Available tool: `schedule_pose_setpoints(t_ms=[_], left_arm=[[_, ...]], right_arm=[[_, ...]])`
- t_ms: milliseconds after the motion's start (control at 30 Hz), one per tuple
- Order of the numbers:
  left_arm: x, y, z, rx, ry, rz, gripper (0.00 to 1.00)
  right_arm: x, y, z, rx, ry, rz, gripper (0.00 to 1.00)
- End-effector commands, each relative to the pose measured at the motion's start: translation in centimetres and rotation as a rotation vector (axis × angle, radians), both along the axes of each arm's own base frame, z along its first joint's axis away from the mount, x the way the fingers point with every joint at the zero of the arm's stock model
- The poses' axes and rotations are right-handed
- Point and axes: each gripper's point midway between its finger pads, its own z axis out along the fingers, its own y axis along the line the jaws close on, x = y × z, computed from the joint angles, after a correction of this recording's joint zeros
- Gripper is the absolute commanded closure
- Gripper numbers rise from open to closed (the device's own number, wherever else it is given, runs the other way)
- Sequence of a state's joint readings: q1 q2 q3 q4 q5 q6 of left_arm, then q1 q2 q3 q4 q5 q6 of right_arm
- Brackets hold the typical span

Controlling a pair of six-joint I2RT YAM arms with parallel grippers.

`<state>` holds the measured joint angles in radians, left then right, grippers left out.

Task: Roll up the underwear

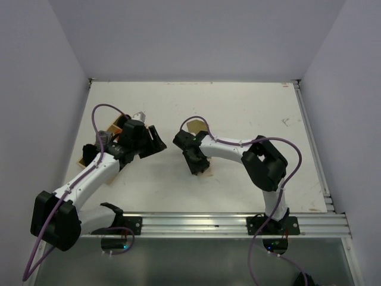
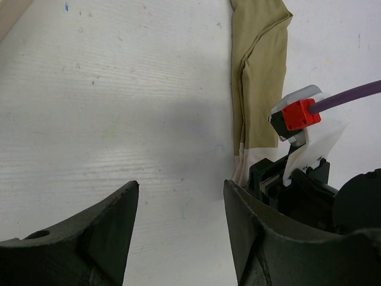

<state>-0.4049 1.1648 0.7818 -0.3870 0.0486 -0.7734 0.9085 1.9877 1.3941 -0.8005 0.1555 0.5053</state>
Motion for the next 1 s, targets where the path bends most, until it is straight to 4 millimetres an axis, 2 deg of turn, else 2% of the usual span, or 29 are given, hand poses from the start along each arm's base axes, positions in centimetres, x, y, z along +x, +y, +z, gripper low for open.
schedule_pose_setpoints(t_ms=[0,33,67,133,167,267,333,500,533,567,600,767,967], left_arm=[[0.6,0.2,0.1,0.007,-0.015,-0.001,0.37],[0.7,0.1,0.0,0.005,-0.013,-0.004,0.37],[0.6,0.0,-0.1,0.003,-0.009,-0.007,0.37],[0.4,-0.2,-0.3,-0.006,-0.005,-0.016,0.38],[0.4,-0.3,-0.3,-0.015,-0.006,-0.022,0.41],[0.0,-1.7,-0.2,-0.08,-0.01,-0.078,0.43],[-0.8,-3.3,-0.4,-0.168,-0.004,-0.147,0.43],[-3.0,-5.7,-2.5,-0.353,0.105,-0.187,0.41],[-2.4,-6.2,-2.0,-0.391,0.07,-0.195,0.41],[-3.0,-6.3,-3.1,-0.415,0.116,-0.171,0.41],[-2.8,-6.6,-2.9,-0.442,0.1,-0.178,0.41],[-2.9,-7.4,-5.1,-0.476,0.164,-0.161,0.39],[-3.2,-9.6,-6.6,-0.517,0.204,-0.179,0.37]], right_arm=[[-0.2,-0.3,-0.9,-0.033,-0.006,-0.006,0.66],[-0.2,-0.3,-0.9,-0.036,-0.006,-0.011,0.68],[-0.1,-0.3,-0.9,-0.036,-0.007,-0.01,0.75],[0.0,-0.3,-0.8,-0.041,-0.008,-0.004,0.83],[-0.2,-0.3,-0.8,-0.041,-0.003,-0.002,0.92],[-0.2,0.3,-0.4,-0.014,0.015,-0.001,1.0],[-0.4,0.9,0.0,0.014,0.025,-0.005,1.0],[-0.6,1.8,1.4,0.087,0.02,-0.009,1.0],[-0.8,1.8,1.5,0.098,0.023,-0.01,1.0],[-0.7,1.9,2.0,0.114,0.014,-0.01,1.0],[-1.0,1.7,1.8,0.114,0.017,-0.015,1.0],[-1.2,1.8,1.8,0.136,0.022,-0.024,1.0],[-1.5,1.9,2.4,0.171,0.02,-0.039,1.0]])
